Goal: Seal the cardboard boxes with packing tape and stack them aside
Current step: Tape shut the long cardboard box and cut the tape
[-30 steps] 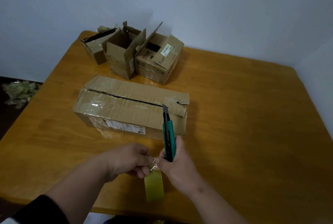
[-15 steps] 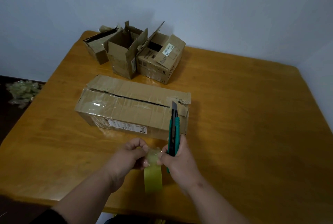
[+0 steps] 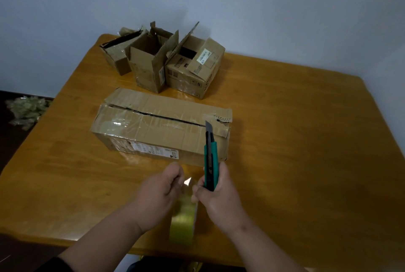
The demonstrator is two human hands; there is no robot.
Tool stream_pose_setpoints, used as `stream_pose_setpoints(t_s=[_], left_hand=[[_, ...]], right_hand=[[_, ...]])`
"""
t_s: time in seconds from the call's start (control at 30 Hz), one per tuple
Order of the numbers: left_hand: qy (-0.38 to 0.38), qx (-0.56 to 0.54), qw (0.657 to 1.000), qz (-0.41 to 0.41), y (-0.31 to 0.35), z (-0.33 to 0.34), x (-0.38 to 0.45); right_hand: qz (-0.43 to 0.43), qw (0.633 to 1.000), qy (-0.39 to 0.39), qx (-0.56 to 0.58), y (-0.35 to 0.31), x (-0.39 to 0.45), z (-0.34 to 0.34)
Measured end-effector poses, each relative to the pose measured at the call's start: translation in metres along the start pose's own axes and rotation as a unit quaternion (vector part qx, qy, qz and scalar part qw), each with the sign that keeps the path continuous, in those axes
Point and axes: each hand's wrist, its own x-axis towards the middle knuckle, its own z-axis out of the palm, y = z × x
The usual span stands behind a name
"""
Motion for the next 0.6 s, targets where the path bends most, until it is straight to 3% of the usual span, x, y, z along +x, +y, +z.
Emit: stream_pose_setpoints(t_s=[0.17, 0.27, 0.43, 0.6], left_hand=[[-0.028, -0.054, 0.994, -0.091, -0.015, 0.012, 0.006], [-0.052, -0.067, 0.985, -0.148, -0.027, 0.021, 0.011], [-0.07, -0.079, 0.975, -0.197, -0.049, 0.028, 0.028], [-0.031, -0.11, 0.967, -0.227, -0.067, 0.035, 0.05]], right_hand=[[0.081, 0.996, 0.021, 0.033, 0.015, 0.005, 0.011], [0.108, 0.993, 0.057, -0.004, 0.027, 0.012, 0.021], [0.103, 0.987, 0.094, -0.084, 0.045, 0.02, 0.037], [0.061, 0.983, 0.087, -0.15, 0.056, 0.026, 0.039]])
